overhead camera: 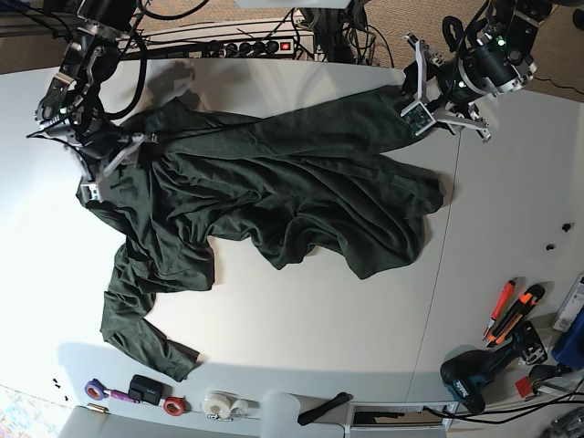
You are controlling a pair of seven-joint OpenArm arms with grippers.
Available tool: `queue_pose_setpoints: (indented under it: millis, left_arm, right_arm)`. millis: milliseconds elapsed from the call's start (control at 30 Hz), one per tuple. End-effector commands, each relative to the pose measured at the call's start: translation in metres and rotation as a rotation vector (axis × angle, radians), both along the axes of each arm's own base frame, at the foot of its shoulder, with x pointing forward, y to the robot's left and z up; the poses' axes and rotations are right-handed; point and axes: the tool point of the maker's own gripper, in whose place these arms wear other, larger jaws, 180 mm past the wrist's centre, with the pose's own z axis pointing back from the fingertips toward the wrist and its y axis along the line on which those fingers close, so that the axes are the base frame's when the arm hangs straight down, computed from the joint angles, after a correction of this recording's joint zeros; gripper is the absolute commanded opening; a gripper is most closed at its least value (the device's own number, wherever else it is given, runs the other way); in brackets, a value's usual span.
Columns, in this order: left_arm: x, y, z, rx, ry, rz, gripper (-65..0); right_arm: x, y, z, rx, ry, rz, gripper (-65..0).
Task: Layout the t-shirt on the table in an organized manner, then fold the t-shirt properly
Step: 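Drag the right gripper's shirt end outward, stretching the shirt flat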
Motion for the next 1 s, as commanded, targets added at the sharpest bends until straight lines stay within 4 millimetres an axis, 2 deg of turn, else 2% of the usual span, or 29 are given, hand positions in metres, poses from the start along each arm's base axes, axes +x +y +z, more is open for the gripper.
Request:
queue_pose_setpoints:
  millis: [0,133,367,500,733,967]
  left_arm:
    - [0.004,-0.001,0.007,-0.011,-0.027,-0.009,-36.2]
    - [0.003,-0.001,0.007,-0.011,-0.027,-0.009,-36.2]
    - [0.003,-0.002,0.007,-0.014,-0.026,-0.009,-36.2]
    - [0.003,-0.002,0.007,-0.015,-0.026,-0.009,-36.2]
    - [0.003,-0.003,0.008,-0.024,-0.026,-0.009,-36.2]
    - [0.004,-0.004,0.008,-0.026,-0.028,-0.01,-36.2]
  right_arm:
    - [0.017,-0.003,0.024,-0.016,-0.102,-0.004,-36.6]
    - [0.031,-0.008,0.046,-0.019,-0.214,-0.063,-36.6]
    - [0.015,-0.05,0.037,-0.17,-0.138,-0.25,-36.7]
    - [0.013,-0.051,0.031,-0.172,-0.129,-0.255,-36.7]
    - [-0.002,-0.053,-0.006,-0.134,-0.008,-0.264,-36.7]
    - [-0.001,-0.047,-0.01,-0.113,-0.001,-0.229,-36.7]
